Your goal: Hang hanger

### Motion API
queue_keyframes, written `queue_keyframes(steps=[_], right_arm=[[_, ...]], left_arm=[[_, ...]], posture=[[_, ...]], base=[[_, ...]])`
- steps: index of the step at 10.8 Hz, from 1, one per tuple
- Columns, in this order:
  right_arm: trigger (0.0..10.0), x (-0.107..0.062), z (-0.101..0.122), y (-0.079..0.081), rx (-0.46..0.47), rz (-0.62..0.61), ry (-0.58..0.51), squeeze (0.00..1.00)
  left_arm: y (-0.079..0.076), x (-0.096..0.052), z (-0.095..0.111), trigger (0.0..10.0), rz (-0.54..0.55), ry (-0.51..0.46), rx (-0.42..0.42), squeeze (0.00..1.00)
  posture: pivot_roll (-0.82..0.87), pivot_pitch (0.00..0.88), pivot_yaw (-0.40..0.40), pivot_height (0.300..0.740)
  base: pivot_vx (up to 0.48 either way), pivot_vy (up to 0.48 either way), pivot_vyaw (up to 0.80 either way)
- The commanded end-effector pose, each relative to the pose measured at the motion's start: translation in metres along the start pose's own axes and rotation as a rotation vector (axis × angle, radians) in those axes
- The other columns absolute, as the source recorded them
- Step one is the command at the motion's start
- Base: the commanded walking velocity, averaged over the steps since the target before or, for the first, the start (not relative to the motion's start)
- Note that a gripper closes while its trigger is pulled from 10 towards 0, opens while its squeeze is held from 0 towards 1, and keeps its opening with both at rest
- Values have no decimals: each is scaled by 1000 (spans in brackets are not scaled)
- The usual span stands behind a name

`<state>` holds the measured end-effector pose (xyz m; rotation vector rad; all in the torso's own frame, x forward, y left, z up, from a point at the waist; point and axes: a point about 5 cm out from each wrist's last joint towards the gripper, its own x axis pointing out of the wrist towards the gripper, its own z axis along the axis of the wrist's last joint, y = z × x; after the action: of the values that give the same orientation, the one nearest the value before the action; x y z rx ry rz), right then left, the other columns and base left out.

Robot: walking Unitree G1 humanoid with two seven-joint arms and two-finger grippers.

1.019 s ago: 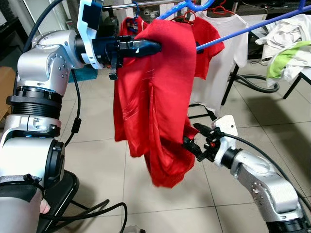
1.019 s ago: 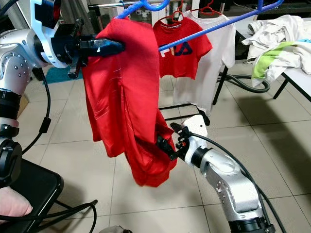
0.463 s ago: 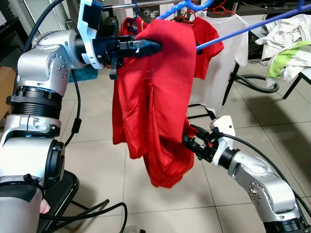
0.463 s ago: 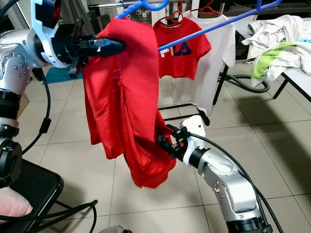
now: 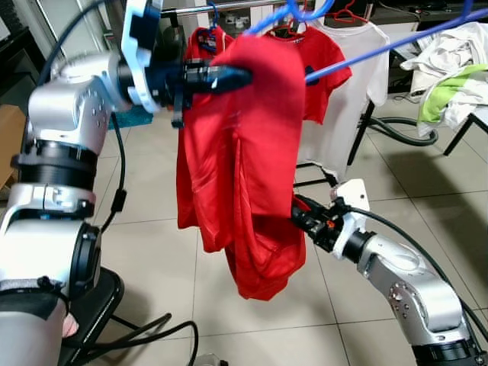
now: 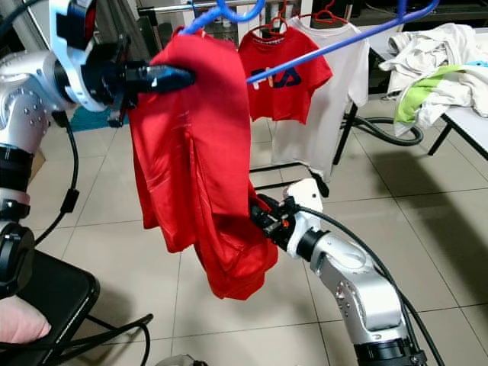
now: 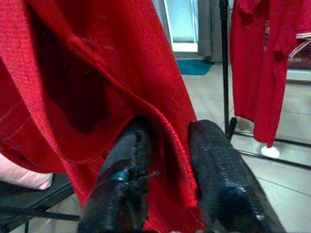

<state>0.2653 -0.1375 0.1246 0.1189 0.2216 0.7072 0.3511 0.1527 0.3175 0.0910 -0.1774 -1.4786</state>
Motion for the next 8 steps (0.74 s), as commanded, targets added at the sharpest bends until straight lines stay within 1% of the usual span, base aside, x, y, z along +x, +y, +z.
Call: queue_keyframes(steps=[1, 2, 3, 5, 7, 8], right_arm=[[0, 1, 4, -1, -3, 0, -18, 0], [0, -1, 3, -7, 7, -53, -20, 0], [0, -6, 0, -15, 43, -117, -19, 0], [0, -16, -6, -25, 117, -192, -13, 0], [0, -21, -10, -34, 109, -225, 25, 0], [0, -20, -8, -33, 99, -206, 26, 0]], left_arm=[[-2, -4, 11, 0, 2, -8, 57, 0], [-2, -10, 3, 0, 44, 16, 53, 0], [-2, -18, -4, 0, 84, 32, 50, 0], [-6, -32, -11, 0, 137, 38, 39, 0], [-8, -39, -15, 0, 182, 36, 37, 0], [-8, -39, -16, 0, 187, 32, 36, 0]], posture=[[-16, 0, 119, 740], [-21, 0, 119, 740], [-26, 0, 110, 740], [-26, 0, 93, 740], [-20, 0, 77, 740], [-16, 0, 76, 740]], base=[[0, 0, 0], [0, 0, 0], [0, 0, 0], [0, 0, 0], [0, 0, 0], [0, 0, 0]])
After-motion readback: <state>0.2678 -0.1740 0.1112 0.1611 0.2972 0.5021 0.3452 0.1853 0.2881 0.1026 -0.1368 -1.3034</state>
